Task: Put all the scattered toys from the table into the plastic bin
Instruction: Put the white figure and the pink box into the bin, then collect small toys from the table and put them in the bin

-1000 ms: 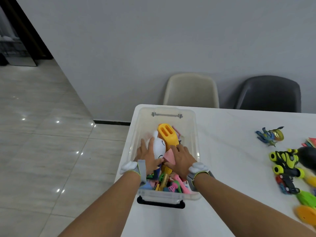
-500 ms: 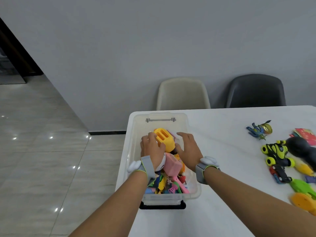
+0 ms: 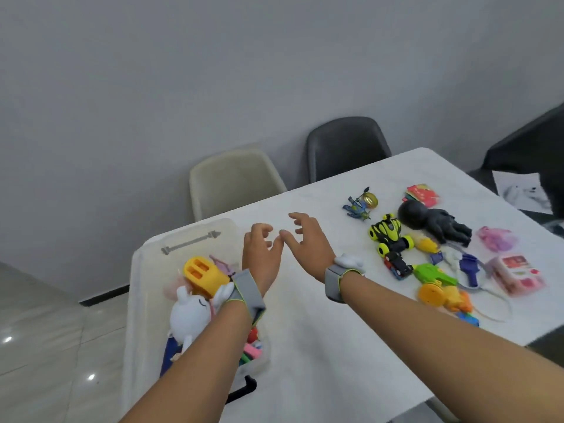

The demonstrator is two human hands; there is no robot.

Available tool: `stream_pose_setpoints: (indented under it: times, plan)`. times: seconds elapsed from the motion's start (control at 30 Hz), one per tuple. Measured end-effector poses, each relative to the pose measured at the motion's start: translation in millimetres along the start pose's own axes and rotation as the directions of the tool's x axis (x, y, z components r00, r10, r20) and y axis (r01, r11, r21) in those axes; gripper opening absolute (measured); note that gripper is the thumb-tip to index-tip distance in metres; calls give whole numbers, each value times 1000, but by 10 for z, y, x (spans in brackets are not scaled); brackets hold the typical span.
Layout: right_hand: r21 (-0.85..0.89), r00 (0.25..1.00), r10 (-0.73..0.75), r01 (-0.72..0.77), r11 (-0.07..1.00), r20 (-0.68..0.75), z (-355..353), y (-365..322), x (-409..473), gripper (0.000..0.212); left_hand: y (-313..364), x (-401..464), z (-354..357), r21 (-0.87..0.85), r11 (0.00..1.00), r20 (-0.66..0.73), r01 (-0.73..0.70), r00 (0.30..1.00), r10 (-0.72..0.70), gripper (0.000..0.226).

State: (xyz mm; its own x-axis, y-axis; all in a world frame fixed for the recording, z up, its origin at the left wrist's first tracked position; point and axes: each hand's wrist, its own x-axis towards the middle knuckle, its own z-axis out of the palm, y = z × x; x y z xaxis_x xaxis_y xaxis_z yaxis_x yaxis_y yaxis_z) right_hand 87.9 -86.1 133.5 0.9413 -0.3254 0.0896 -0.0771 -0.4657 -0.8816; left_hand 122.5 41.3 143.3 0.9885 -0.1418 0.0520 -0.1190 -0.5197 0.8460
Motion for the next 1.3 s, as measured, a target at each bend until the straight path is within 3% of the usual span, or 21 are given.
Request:
stream_pose_setpoints:
  times: [0.13, 0.37, 0.53, 0.63, 0.7, 0.77, 0.83, 1.0, 1.1, 1.3]
  plan:
    - [-43, 992, 88, -92, 995, -96, -689, 579, -46, 48, 330, -42, 780, 4, 999, 167, -37, 985, 36, 28]
    - [-178, 969, 229, -242, 954, -92, -1578, 1562, -308, 56, 628, -215, 1822, 43, 998, 380, -50, 924, 29, 36]
    - [-358, 886, 403, -462, 812, -229, -2289, 2491, -791, 34, 701, -473, 2647, 187, 978, 559, -91, 828, -30, 39]
    - [-362, 789, 532, -614, 702, -307, -2611, 2968, -1111, 27, 715, -698, 3049, 283, 941, 688, -187, 723, -63, 38]
    - [-329, 712, 625, -702, 631, -320, -2768, 3224, -1273, 27, 684, -901, 3309, 267, 904, 795, -334, 607, -10, 37]
    - [-333, 673, 676, -738, 586, -301, -2847, 3406, -1386, 32, 643, -1082, 3506, 217, 850, 880, -480, 474, 42, 40]
    - [-328, 659, 698, -750, 575, -282, -2867, 3526, -1451, 39, 602, -1218, 3692, 197, 803, 921, -562, 387, 45, 45]
    - [-285, 659, 733, -744, 604, -169, -2790, 3707, -1494, 61, 561, -1458, 4060, 350, 705, 900, -617, 430, -71, 55]
    - [-295, 684, 703, -724, 624, -192, -2712, 3762, -1542, 61, 498, -1613, 4205, 447, 620, 872, -645, 470, -139, 56]
    - [-293, 690, 685, -722, 627, -235, -2598, 3819, -1553, 67, 279, -1643, 4406, 460, 550, 864, -697, 495, -94, 28]
